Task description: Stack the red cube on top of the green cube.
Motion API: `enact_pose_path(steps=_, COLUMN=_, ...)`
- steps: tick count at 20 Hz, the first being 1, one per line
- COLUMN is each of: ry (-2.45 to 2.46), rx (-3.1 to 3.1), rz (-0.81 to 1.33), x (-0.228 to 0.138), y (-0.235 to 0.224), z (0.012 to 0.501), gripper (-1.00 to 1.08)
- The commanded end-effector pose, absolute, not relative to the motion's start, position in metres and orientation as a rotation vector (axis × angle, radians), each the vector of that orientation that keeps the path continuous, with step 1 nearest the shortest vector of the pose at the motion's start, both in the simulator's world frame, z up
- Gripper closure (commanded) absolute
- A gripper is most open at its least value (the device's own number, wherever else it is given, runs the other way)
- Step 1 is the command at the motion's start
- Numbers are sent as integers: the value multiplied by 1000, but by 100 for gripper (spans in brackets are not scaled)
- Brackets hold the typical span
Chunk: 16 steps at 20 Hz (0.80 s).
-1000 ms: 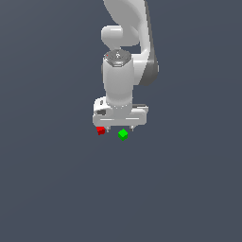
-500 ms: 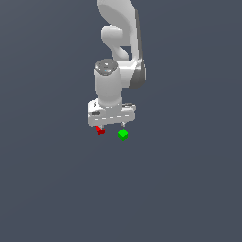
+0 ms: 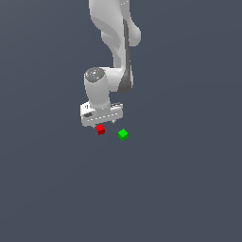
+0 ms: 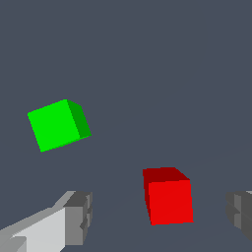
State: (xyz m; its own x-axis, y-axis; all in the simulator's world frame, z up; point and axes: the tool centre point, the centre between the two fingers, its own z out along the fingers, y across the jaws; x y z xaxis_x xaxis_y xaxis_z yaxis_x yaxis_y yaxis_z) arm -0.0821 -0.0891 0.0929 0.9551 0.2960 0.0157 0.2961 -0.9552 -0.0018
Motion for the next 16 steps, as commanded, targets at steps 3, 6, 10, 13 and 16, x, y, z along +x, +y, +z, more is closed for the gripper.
enact_pose_path(steps=3, ry=-539, rx=-3093, rz=-10, x=-94, y=-105, z=79, gripper=-92)
enact_pose_path(steps=6, ry=-567, rx=-3088, rz=-3, x=-98, y=-113, z=73, gripper=-92)
enact_pose_path(steps=10, ry=-588, rx=-3085, rz=1, x=-102, y=-119, z=69, gripper=-92)
enact_pose_path(steps=13, ry=-590, rx=-3085, rz=2, x=-101, y=-119, z=69, gripper=-92)
enact_pose_path(steps=16, ry=-583, rx=-3087, rz=0, x=-100, y=-118, z=70, gripper=-92)
